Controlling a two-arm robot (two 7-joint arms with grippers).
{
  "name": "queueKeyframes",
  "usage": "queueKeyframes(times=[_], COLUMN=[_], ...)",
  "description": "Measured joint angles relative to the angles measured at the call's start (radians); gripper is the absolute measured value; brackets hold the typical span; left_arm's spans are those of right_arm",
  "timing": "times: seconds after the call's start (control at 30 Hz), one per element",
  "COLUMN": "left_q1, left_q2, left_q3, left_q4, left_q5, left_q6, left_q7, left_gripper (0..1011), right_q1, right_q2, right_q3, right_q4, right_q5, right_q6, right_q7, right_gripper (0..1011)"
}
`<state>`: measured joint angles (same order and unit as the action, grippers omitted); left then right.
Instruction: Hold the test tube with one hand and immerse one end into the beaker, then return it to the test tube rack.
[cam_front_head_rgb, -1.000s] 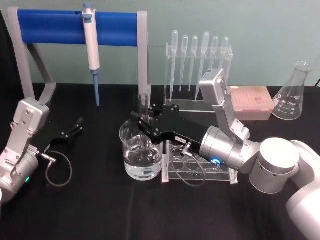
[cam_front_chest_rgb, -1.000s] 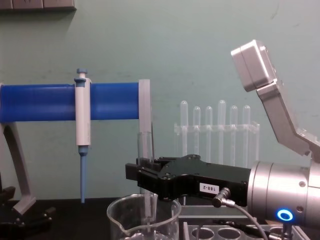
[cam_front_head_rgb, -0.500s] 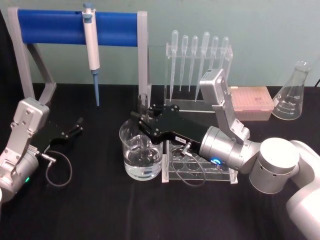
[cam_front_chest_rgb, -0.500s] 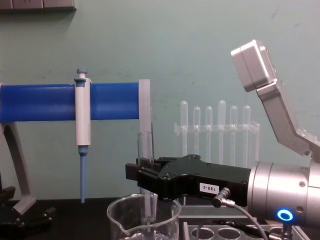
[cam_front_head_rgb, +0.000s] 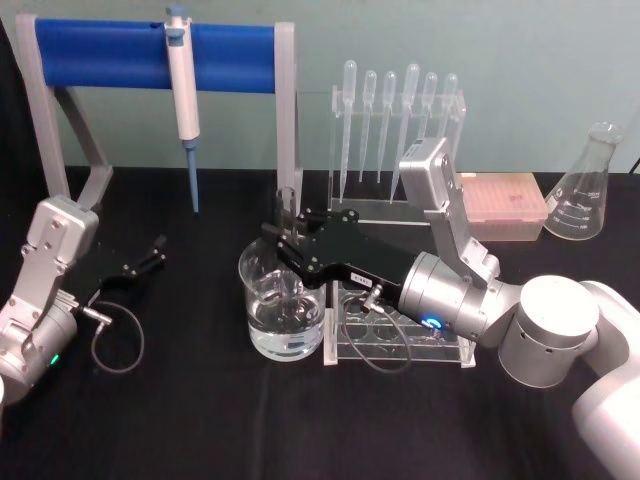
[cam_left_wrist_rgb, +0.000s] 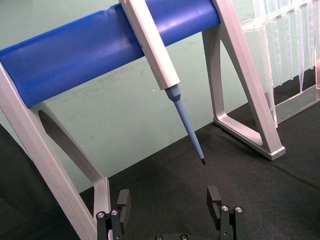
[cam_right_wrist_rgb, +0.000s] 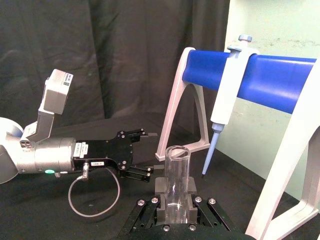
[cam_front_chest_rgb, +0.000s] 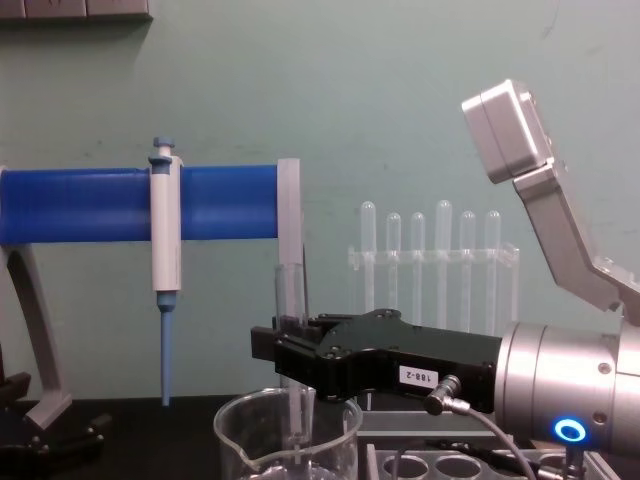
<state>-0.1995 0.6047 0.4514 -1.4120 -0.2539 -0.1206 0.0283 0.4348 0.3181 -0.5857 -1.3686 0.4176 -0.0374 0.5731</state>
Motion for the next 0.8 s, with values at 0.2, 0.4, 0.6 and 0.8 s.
queueKeyframes(times=[0.2,0.4,0.6,0.8], left_q1=[0.0,0.0,0.0,0.0], left_q2=[0.0,0.0,0.0,0.0], left_q3=[0.0,0.0,0.0,0.0], left_q4=[0.0,0.0,0.0,0.0], left_q5=[0.0,0.0,0.0,0.0], left_q6=[0.0,0.0,0.0,0.0], left_q7=[0.0,0.0,0.0,0.0], left_gripper=[1000,1000,1000,1000], right_q1=[0.0,0.0,0.0,0.0], right_q2=[0.0,0.0,0.0,0.0], right_q3=[0.0,0.0,0.0,0.0], right_q4=[0.0,0.0,0.0,0.0], right_q5=[0.0,0.0,0.0,0.0], right_q6=[0.0,0.0,0.0,0.0], right_q7=[0.0,0.0,0.0,0.0], right_gripper=[225,225,225,225])
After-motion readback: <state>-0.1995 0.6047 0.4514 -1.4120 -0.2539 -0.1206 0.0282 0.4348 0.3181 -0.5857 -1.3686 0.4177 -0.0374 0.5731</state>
